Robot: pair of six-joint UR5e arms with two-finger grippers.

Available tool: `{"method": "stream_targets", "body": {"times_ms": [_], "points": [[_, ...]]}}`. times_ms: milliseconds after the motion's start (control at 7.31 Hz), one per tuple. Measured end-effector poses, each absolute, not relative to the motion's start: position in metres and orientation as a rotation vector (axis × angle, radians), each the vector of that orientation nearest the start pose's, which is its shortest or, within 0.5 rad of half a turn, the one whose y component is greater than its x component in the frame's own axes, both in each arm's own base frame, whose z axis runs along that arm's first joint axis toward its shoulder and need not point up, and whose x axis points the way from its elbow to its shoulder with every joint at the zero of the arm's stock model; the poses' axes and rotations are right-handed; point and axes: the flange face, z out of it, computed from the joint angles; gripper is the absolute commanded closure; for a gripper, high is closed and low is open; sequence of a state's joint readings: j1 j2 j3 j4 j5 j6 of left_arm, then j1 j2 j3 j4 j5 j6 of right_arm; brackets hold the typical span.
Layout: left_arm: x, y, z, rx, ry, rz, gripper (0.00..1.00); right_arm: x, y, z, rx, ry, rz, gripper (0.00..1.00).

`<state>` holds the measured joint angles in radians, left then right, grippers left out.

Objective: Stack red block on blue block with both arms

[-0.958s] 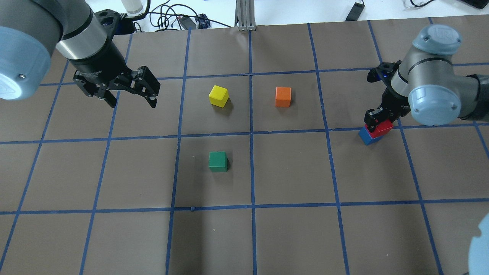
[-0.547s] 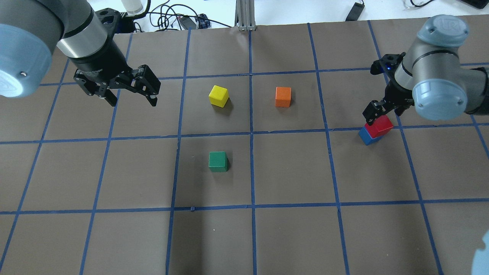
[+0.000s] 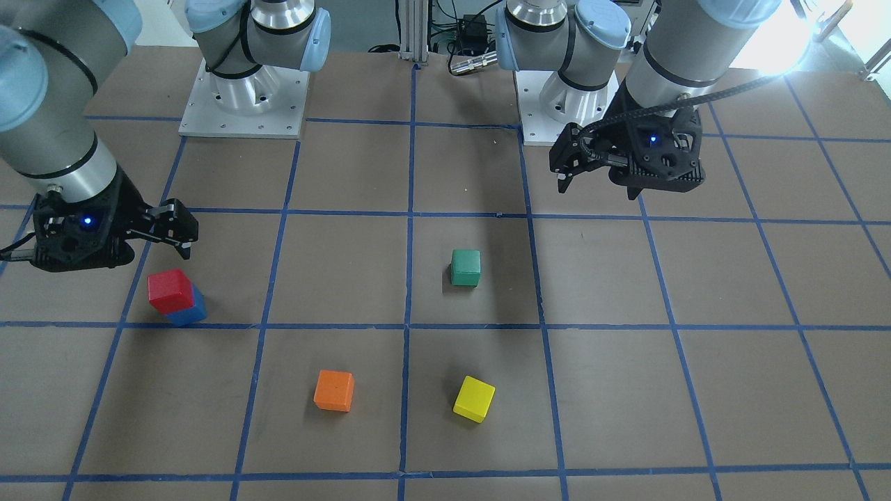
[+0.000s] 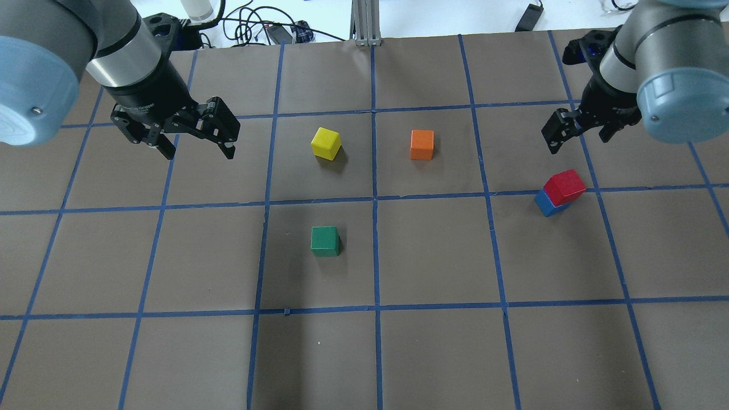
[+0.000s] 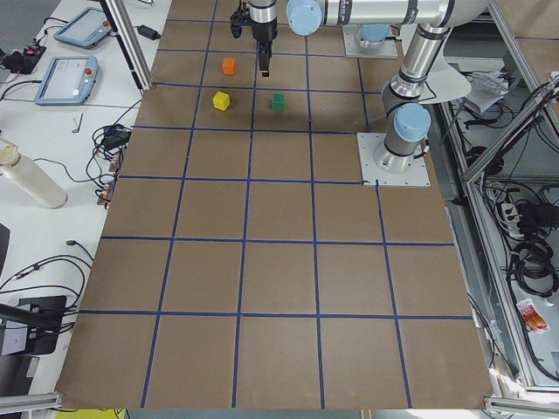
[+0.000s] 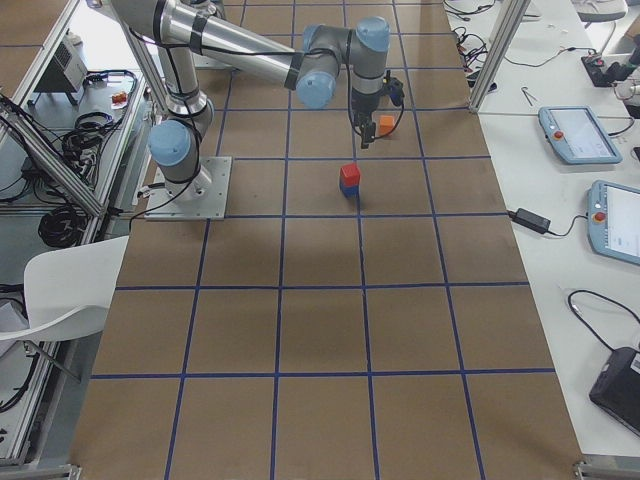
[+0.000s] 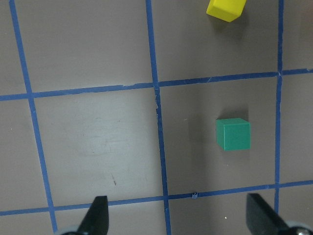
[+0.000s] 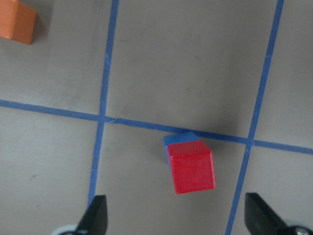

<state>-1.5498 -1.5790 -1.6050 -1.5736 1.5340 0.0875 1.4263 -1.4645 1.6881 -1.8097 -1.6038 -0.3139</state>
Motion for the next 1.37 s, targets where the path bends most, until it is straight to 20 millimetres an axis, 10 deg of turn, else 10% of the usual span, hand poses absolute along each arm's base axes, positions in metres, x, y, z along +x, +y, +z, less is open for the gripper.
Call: {"method": "stream_targets", "body": {"times_ms": [411,1368], "points": [[-0.128,-0.490,0.469,0.103,3.177,0.047,0.00,0.122,-0.516,0.478,-0.135,3.163,-0.026,0.00],[-0.128,-0.490,0.492,0.128,3.168,-0.074,0.00,0.141,-0.515,0.478,-0.040,3.147,-0.079,0.00]]}}
